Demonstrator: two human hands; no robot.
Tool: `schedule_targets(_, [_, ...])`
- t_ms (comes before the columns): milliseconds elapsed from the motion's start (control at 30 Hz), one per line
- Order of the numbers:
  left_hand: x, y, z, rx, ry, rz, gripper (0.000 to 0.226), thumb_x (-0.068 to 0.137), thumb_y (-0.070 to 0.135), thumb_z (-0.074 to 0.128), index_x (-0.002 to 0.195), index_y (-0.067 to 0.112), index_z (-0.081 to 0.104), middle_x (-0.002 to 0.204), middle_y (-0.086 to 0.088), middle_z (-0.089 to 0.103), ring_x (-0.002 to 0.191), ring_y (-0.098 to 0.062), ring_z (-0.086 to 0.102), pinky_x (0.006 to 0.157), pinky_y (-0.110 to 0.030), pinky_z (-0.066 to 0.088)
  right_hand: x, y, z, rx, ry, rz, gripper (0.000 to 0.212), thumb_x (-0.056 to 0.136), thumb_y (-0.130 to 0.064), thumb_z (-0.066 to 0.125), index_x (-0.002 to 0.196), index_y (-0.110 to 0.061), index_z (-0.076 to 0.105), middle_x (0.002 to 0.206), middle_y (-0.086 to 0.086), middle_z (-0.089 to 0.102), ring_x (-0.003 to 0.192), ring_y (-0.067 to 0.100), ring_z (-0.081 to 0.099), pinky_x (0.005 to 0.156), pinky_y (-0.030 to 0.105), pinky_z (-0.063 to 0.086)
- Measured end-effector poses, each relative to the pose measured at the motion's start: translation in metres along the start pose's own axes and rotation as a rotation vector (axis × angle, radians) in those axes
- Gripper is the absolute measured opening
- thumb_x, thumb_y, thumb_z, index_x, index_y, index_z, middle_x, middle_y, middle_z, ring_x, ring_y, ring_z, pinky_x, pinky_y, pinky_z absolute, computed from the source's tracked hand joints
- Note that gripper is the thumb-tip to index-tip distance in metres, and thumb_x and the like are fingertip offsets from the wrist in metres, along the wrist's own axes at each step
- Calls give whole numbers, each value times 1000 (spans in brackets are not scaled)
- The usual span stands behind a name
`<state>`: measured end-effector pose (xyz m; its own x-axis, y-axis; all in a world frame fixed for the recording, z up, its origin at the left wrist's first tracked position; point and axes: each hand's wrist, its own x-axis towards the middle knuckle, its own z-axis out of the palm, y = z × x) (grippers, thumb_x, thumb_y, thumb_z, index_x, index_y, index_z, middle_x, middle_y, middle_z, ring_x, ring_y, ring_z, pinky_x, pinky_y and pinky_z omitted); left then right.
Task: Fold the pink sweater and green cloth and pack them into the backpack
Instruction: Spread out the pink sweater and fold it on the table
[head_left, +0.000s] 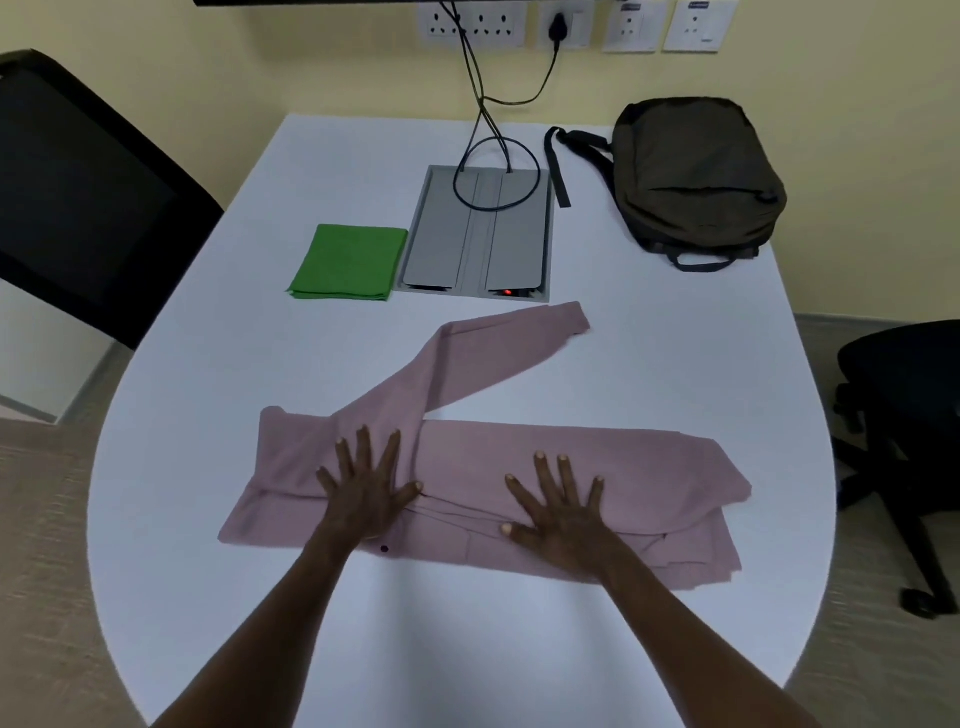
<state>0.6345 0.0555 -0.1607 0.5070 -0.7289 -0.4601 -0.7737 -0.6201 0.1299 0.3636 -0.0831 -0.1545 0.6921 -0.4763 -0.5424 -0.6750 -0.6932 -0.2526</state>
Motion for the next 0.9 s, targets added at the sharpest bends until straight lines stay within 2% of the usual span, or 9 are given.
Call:
schedule_targets(100, [3,-2,0,-30,2,1,92,84,81,28,155,39,-13,162,-8,-25,149,-41,-15,112,-71,6,2,18,-8,76,74,70,91,70,-87,-8,151,-47,-13,158,-3,-33,147,27,-29,110,69,-14])
schedule_targets(200, [6,-3,0,-44,-12,5,93,83,81,28,154,39,-15,162,-8,-27,149,-41,-17,112,-72,4,-7,69,-3,34,172,261,94,64,-90,-18,148,-47,-20,161,-1,-27,148,34,-22,111,72,-7])
schedule_targets(367, [6,-2,-4,-64,-30,20,97,77,87,22,154,40,-13,162,-9,-25,149,-41,-16,111,-72,2,-8,102,-6,42,165,433,86,83,-85,13,154,-41,-9,164,3,-18,149,36,-19,105,77,-5])
schedule_targets(433, [2,-3,-7,-97,56,21,91,84,83,29,157,34,9,166,-10,-3,150,-40,2,113,-67,11,0,83,-11,33,237,443,83,91,-75,25,157,-27,13,164,19,2,150,43,-3,104,78,3])
schedule_targets(533, [1,-18,-25,-293,400,-14,68,94,65,35,135,13,50,142,-16,49,130,-36,45,107,-50,36,19,46,-14,78,441,242,67,90,-55,42,133,-4,53,147,31,39,137,47,36,102,69,31])
schedule_targets(600, [3,-34,-44,-419,637,-191,48,98,42,39,122,4,55,124,-17,58,114,-35,54,99,-38,40,34,17,-19,198,497,83,52,92,-40,55,129,-3,57,145,26,44,133,43,44,106,54,39])
schedule_targets(667, [9,-47,-72,-598,680,-524,39,97,26,46,128,3,50,129,-17,53,116,-33,51,93,-26,38,49,-12,-25,264,500,-60,47,89,-29,62,128,-4,60,145,22,48,132,39,47,108,47,39])
schedule_targets(767, [26,-83,-88,-620,413,-783,62,95,39,56,135,-7,44,132,-26,51,121,-40,51,97,-41,43,68,-49,-36,189,364,-184,72,85,-50,53,144,-10,47,158,20,28,145,37,31,116,51,28])
schedule_targets(900, [37,-119,-95,-774,159,-684,53,81,45,69,105,-2,65,107,-18,68,100,-34,65,89,-41,54,78,-71,-27,12,127,-185,103,80,-77,50,158,-27,5,164,10,-18,150,37,-12,114,66,4])
